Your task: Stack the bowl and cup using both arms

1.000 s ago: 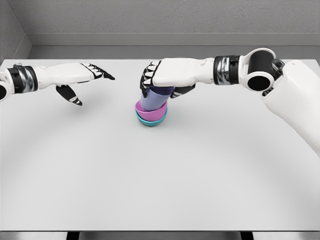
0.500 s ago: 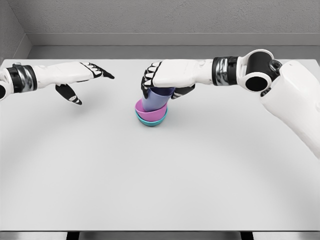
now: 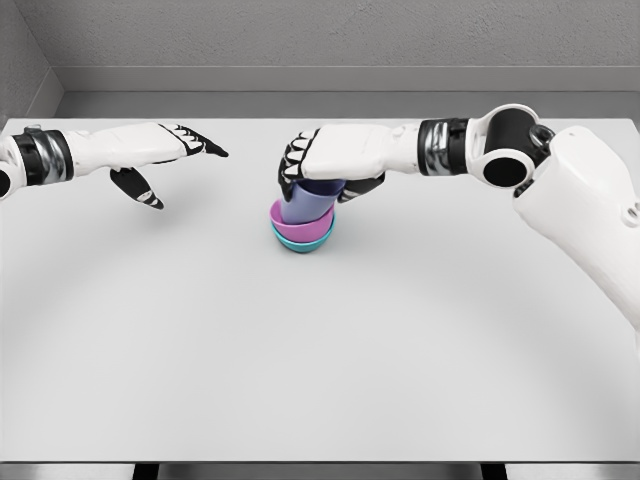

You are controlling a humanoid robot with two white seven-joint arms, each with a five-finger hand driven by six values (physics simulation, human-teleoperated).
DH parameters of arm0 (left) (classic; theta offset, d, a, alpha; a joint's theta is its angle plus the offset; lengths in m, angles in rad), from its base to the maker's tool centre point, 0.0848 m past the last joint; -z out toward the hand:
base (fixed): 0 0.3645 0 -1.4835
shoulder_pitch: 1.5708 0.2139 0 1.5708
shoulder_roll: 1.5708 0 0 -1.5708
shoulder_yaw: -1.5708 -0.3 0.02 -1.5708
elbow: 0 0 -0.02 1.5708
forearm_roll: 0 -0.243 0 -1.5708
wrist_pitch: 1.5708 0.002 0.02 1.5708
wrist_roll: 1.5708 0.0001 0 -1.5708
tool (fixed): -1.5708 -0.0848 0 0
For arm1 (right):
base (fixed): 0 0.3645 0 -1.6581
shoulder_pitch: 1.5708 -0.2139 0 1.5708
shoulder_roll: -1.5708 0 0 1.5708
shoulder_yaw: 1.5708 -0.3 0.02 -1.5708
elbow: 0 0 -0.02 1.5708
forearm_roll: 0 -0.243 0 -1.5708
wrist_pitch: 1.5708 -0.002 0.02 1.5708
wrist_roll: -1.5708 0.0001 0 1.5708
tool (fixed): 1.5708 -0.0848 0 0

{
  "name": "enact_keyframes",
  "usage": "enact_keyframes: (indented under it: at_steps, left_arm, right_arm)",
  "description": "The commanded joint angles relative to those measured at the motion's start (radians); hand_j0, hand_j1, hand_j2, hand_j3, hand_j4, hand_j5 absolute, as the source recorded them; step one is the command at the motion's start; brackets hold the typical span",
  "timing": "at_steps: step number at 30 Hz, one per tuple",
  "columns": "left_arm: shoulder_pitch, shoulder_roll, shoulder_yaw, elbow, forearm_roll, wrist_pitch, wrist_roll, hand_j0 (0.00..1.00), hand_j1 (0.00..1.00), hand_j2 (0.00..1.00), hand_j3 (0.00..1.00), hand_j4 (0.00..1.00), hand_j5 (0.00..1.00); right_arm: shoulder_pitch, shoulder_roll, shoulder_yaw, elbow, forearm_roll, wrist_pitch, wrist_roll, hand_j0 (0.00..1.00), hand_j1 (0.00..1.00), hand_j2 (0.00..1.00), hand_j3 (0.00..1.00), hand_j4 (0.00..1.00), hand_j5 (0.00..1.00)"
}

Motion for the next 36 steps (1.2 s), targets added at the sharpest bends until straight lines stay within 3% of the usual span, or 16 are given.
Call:
enact_keyframes:
  at_steps: [1,4,5,6,8,17,21,23,25,30,36]
  left_arm:
    - [0.000,0.001,0.001,0.000,0.006,0.002,0.001,1.00,1.00,1.00,1.00,1.00,1.00]
    - [0.000,0.001,0.001,0.000,0.006,0.002,0.001,1.00,1.00,1.00,1.00,1.00,1.00]
    - [0.000,0.001,0.001,0.000,0.006,0.002,0.001,1.00,1.00,1.00,1.00,1.00,1.00]
    - [0.000,0.001,0.001,0.000,0.006,0.002,0.001,1.00,1.00,1.00,1.00,1.00,1.00]
    - [0.000,0.001,0.003,0.000,0.006,0.002,0.001,1.00,1.00,1.00,1.00,1.00,1.00]
    - [0.000,0.001,0.003,0.000,0.006,0.002,0.001,1.00,1.00,1.00,1.00,1.00,1.00]
    - [0.000,0.001,0.003,0.000,0.006,0.002,0.001,1.00,1.00,1.00,1.00,1.00,1.00]
    - [0.000,0.001,0.003,0.000,0.006,0.002,0.001,1.00,1.00,1.00,1.00,1.00,1.00]
    - [0.000,0.001,0.003,0.000,0.006,0.002,0.001,1.00,1.00,1.00,1.00,1.00,1.00]
    - [0.014,-0.001,0.030,0.018,0.006,0.002,0.005,1.00,1.00,1.00,1.00,1.00,1.00]
    - [0.034,0.001,0.032,0.028,0.006,0.002,0.007,1.00,1.00,1.00,1.00,1.00,1.00]
  right_arm:
    - [0.000,0.000,-0.001,0.006,-0.001,0.003,-0.001,0.54,0.54,0.54,0.54,0.54,0.54]
    - [0.000,0.002,-0.001,0.007,0.000,0.003,-0.001,0.58,0.58,0.58,0.58,0.58,0.58]
    - [0.000,0.002,-0.001,0.006,0.002,0.003,-0.001,0.64,0.64,0.64,0.64,0.64,0.64]
    - [0.000,0.002,-0.003,0.006,0.002,0.003,-0.001,0.72,0.72,0.72,0.72,0.72,0.72]
    - [0.000,0.003,-0.003,0.006,0.016,0.003,-0.001,1.00,1.00,1.00,1.00,1.00,1.00]
    - [-0.011,0.002,-0.024,-0.011,0.013,0.003,-0.001,1.00,1.00,1.00,1.00,1.00,1.00]
    - [-0.023,-0.003,-0.145,-0.104,0.005,0.003,-0.001,1.00,1.00,1.00,1.00,1.00,1.00]
    - [-0.014,-0.015,-0.251,-0.098,0.002,0.003,-0.001,1.00,1.00,1.00,1.00,1.00,1.00]
    - [0.023,-0.063,-0.262,-0.034,0.002,0.003,-0.001,1.00,1.00,1.00,1.00,1.00,1.00]
    - [0.061,-0.070,-0.271,0.288,0.013,0.003,-0.001,1.00,1.00,1.00,1.00,1.00,1.00]
    - [0.061,-0.072,-0.306,0.296,0.013,0.003,-0.001,1.00,1.00,1.00,1.00,1.00,1.00]
